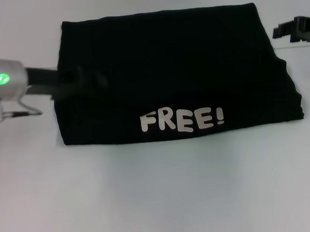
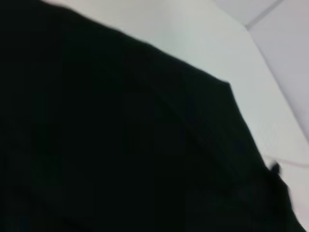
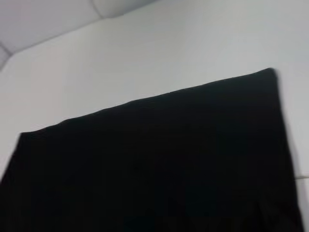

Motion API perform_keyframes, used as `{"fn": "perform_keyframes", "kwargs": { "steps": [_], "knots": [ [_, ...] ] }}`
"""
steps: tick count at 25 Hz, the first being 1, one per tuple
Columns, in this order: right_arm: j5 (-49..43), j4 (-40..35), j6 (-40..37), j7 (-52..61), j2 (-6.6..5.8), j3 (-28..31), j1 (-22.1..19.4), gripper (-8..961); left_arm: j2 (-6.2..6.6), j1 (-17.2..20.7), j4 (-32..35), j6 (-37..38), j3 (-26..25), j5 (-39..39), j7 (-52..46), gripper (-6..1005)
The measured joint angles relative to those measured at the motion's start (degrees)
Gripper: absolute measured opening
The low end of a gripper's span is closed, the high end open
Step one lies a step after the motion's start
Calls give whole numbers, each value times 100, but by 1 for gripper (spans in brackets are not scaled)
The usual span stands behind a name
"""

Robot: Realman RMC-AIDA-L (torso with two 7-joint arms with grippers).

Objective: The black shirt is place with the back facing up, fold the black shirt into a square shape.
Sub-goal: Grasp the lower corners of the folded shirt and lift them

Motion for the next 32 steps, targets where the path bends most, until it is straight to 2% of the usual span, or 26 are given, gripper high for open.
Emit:
{"fn": "perform_keyframes", "kwargs": {
  "steps": [4,7,10,11,15,22,26,32],
  "knots": [
    [-32,-73,-297,154,-2,-6,46,510,191,405,-6,595,-124,-12,159,393],
    [-45,-82,-435,250,-8,-9,74,621,250,700,-24,702,-153,-13,433,516],
    [-51,-86,-495,315,-35,15,81,713,243,867,-87,788,-337,-44,897,747],
    [-51,-87,-500,329,-42,33,81,744,229,888,-121,783,-438,-50,1034,751],
    [-35,-90,-504,327,-54,126,80,740,111,904,-332,348,-751,-55,1334,769],
    [-24,-94,-480,306,-44,139,77,739,-124,751,-860,-1038,-473,49,1356,765],
    [-21,-90,-474,300,-35,138,69,738,-188,726,-913,-1320,-365,53,1354,763],
    [-20,-62,-469,294,-36,137,29,738,-201,703,-915,-1181,-318,54,1327,758]
  ]
}}
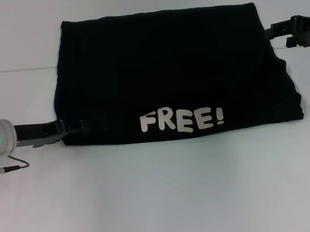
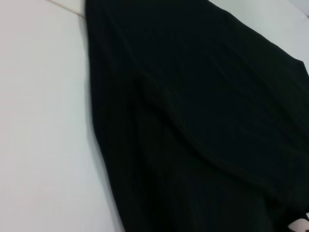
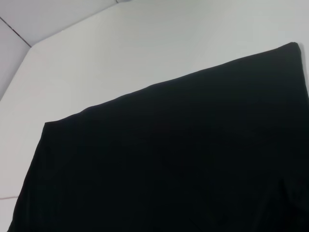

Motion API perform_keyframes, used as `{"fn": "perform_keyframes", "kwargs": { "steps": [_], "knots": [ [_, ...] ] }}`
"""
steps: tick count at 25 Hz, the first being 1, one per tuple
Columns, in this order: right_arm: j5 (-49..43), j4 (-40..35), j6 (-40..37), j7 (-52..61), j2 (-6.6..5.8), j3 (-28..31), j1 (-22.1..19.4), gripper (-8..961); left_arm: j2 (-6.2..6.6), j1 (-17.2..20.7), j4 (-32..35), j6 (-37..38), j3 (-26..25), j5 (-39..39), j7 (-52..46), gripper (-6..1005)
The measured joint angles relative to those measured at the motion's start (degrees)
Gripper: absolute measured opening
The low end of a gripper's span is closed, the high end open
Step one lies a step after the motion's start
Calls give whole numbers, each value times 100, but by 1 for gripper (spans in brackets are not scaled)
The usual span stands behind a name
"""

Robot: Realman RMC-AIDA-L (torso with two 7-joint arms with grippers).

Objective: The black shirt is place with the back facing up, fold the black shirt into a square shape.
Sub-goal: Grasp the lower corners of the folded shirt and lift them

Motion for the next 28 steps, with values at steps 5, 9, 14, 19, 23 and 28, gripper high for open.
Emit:
{"fn": "perform_keyframes", "kwargs": {
  "steps": [5,9,14,19,23,28],
  "knots": [
    [0,15,0,-13,-7,0,-4,738,-34,-2,44,-25,27,5,-32,753],
    [-3,16,-45,-34,-12,0,-7,739,-16,-2,49,-11,34,26,-93,583],
    [-22,-8,-176,-94,-19,-37,-62,739,25,1,49,74,37,32,-106,269],
    [-51,-49,-683,-384,-87,-36,-242,738,117,-74,21,310,9,19,-135,107],
    [-64,-111,-982,-542,-193,-47,-603,738,135,-134,32,391,-8,-14,-187,77],
    [-47,-109,-901,-1161,-148,-3,-966,739,138,-230,27,335,-14,-18,-229,40]
  ]
}}
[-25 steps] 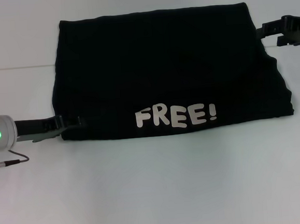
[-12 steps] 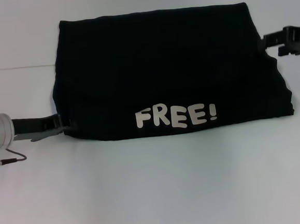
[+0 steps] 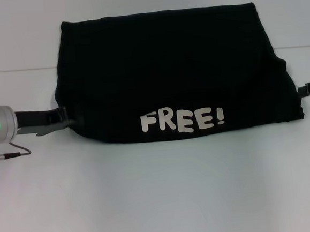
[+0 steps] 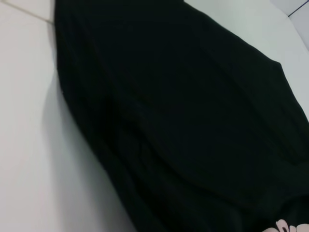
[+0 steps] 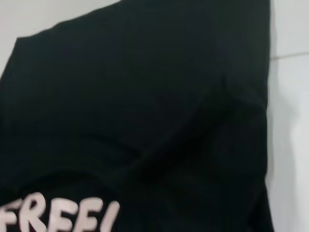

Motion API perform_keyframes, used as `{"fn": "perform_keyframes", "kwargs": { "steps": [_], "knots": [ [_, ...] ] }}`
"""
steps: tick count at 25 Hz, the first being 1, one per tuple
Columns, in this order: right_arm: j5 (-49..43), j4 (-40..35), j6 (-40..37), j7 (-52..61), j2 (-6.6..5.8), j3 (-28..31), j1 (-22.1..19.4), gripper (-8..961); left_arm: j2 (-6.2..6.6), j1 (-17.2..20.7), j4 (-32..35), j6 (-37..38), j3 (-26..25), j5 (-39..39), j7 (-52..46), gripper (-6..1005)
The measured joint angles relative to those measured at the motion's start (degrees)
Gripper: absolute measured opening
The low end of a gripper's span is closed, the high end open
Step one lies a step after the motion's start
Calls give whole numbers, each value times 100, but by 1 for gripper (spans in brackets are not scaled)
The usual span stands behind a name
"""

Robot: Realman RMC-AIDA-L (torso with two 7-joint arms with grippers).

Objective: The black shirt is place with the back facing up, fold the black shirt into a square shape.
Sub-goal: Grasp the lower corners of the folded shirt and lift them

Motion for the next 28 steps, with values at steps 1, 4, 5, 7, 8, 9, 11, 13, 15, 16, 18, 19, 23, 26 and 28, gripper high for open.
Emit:
{"fn": "perform_keyframes", "kwargs": {
  "steps": [1,4,5,7,8,9,11,13,15,16,18,19,23,26,28],
  "knots": [
    [14,12,53,-104,38,9,-35,739,0,-15,0,-4,0,0,-6,33],
    [24,80,329,-347,195,18,-79,739,0,-64,2,-10,0,-1,-13,33],
    [17,90,442,-399,249,9,-86,739,0,-80,3,-14,-1,-1,-15,33],
    [12,99,661,-479,352,-26,-94,739,0,-98,7,-14,-1,-1,-19,32],
    [10,114,776,-514,395,-40,-96,738,0,-104,8,-15,-1,-1,-20,32],
    [-1,139,874,-544,434,-54,-96,738,-2,-110,9,-15,-1,-1,-21,32],
    [-48,206,1050,-578,478,-72,-78,738,-5,-118,11,-16,0,-2,-26,32],
    [-107,304,1191,-598,510,-100,-46,736,-6,-121,16,-23,0,-3,-35,32],
    [-138,406,1277,-609,532,-161,-14,735,-8,-122,19,-41,-1,-9,-38,33],
    [-142,443,1306,-613,542,-194,-1,734,-8,-123,20,-58,-1,-15,-41,33],
    [-145,477,1325,-615,561,-226,18,732,-9,-123,21,-83,-1,-20,-48,33],
    [-145,484,1339,-616,568,-233,26,732,-9,-124,22,-89,-1,-20,-50,33],
    [-146,523,1408,-581,574,-205,46,695,-7,-123,22,-98,-1,-20,-61,33],
    [-125,527,1458,-571,575,-184,53,643,-12,-123,22,-110,0,-20,-67,33],
    [-126,530,1472,-571,575,-201,69,608,-21,-125,22,-114,0,-20,-67,33]
  ]
}}
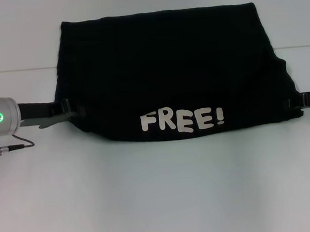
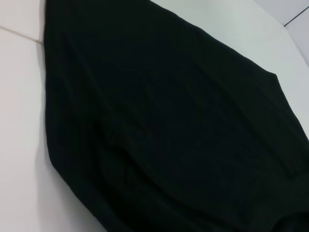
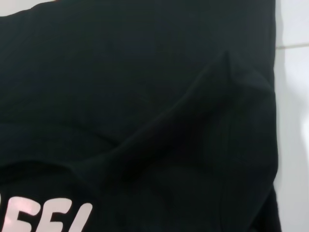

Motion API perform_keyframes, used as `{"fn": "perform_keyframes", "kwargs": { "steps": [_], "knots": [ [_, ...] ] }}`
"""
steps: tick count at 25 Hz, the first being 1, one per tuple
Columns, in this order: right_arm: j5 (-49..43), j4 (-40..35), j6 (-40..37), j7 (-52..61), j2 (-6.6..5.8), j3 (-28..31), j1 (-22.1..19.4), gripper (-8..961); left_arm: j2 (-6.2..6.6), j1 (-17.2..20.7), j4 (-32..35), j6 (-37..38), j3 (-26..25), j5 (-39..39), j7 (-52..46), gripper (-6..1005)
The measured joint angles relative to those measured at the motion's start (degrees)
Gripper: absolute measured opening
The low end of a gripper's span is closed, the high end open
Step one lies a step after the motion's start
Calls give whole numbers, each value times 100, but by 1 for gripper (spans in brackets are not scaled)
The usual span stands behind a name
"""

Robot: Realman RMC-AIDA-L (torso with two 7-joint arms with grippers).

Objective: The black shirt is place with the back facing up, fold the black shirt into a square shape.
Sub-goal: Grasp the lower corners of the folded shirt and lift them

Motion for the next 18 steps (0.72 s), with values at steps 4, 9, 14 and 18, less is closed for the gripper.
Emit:
{"fn": "perform_keyframes", "kwargs": {
  "steps": [4,9,14,18],
  "knots": [
    [-8,4,9,14,8,-1,35,539,-10,-11,0,-9,0,0,0,33],
    [-7,4,-2,29,9,17,54,210,-10,-14,0,-2,13,0,3,32],
    [-12,-48,-263,160,-45,27,23,62,62,-82,0,280,112,88,16,32],
    [-19,-269,-871,392,-165,29,-178,43,236,-147,4,852,275,178,-32,32]
  ]
}}
